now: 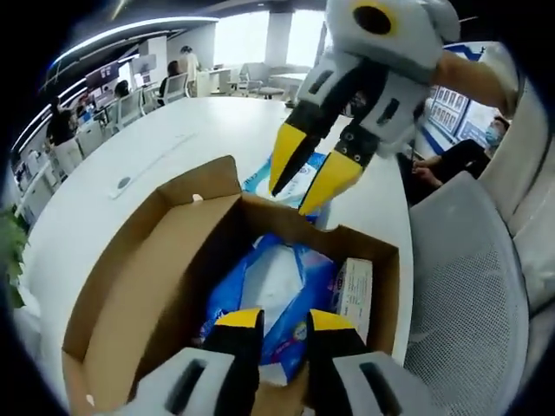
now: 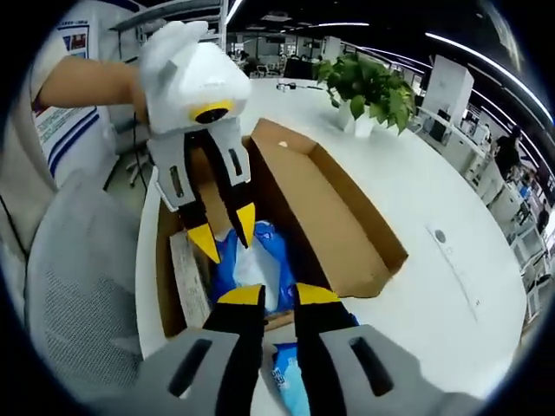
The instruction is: Operate the shoe box by opening the lid, removing the specified soft item, and placing it in the target area until the item is outside and the box remains undamaged.
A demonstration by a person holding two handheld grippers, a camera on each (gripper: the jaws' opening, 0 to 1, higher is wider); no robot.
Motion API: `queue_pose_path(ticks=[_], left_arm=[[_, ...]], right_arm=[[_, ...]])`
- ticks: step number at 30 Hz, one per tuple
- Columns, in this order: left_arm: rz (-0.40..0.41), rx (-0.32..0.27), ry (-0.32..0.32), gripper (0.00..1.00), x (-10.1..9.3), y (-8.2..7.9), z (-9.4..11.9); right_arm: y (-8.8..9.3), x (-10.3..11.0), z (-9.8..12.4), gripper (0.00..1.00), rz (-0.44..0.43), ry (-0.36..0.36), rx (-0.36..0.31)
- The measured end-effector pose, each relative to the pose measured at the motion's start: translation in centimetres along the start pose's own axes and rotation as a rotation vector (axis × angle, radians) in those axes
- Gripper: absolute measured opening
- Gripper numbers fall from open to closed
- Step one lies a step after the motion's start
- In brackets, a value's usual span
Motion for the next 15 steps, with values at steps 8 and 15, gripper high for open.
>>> queue_pose_path(ticks=[8,15], left_arm=[[-0.016,0.018,0.044,0.10,-0.2,0.5,-0.7],[-0.013,0.016,0.041,0.01,0.0,0.6,-0.7]], right_arm=[[0.5,0.0,-2.2,0.10,0.010,-0.001,0.050],[0.8,-0.2,-4.2,0.05,0.032,0.015,0.091]])
Point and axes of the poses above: the point that each gripper's makers call its tool centre point, and the gripper's own axes: z roughly backward along the fingers, x roughly to its left, y roughly out of its underside, the point moved 1 cm from there along z, roughly backward along the fingers, and after that the axes turned 15 degrees about -z, right-handed, at the moved point
